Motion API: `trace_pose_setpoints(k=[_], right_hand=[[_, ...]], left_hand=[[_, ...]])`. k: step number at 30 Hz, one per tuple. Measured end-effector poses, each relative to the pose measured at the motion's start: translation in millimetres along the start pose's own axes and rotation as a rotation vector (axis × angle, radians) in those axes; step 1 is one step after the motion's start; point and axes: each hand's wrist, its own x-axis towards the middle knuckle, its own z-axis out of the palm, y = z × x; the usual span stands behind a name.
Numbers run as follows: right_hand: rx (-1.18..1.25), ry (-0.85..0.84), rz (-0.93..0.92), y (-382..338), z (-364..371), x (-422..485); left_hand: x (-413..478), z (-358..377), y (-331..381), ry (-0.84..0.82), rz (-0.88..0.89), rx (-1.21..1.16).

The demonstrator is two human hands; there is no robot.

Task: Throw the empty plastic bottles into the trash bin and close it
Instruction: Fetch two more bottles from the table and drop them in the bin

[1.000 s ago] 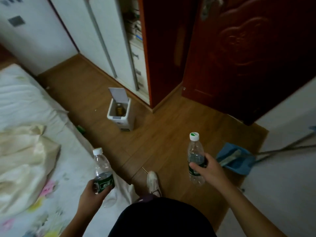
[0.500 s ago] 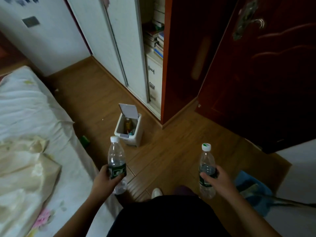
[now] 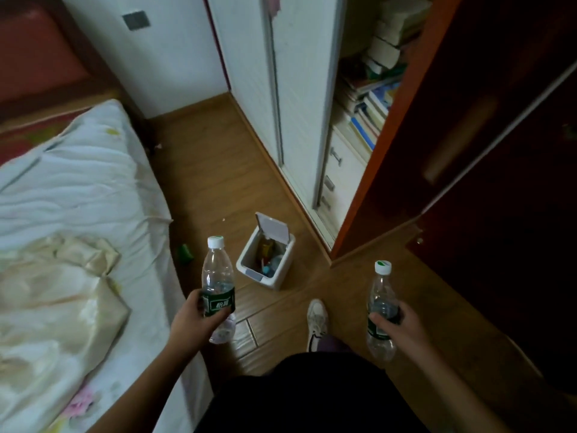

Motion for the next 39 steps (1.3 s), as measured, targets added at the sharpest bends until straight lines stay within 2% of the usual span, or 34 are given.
trace_pose_setpoints(k=[10,15,18,28,33,39], right_hand=[[-0.298,-0.297,-0.168,-161,64,114],[-0.457,-0.365,-0.236,-202,106,140],[-0.518,-0.390,-0.223,-217,131,150],[-0.504,-0.379,-0.135,-209,223,229],[-0.438,-0.323,-0.069,-168,276,308],[-0.378,-0.242,-0.121,-115,312,384]], left_hand=[[35,-21,3,0.192,-0.240,-0.005],[62,-33,1,0.204,-0.284,-0.023],[87,-37,-1,0.141,-0.271,-0.056],[215,-10,-44,-0.099,-0.275,-0.068],[301,55,-75,-0.137,-0.262,-0.129],[377,151,-107,-0.095,-0.178,-0.048]])
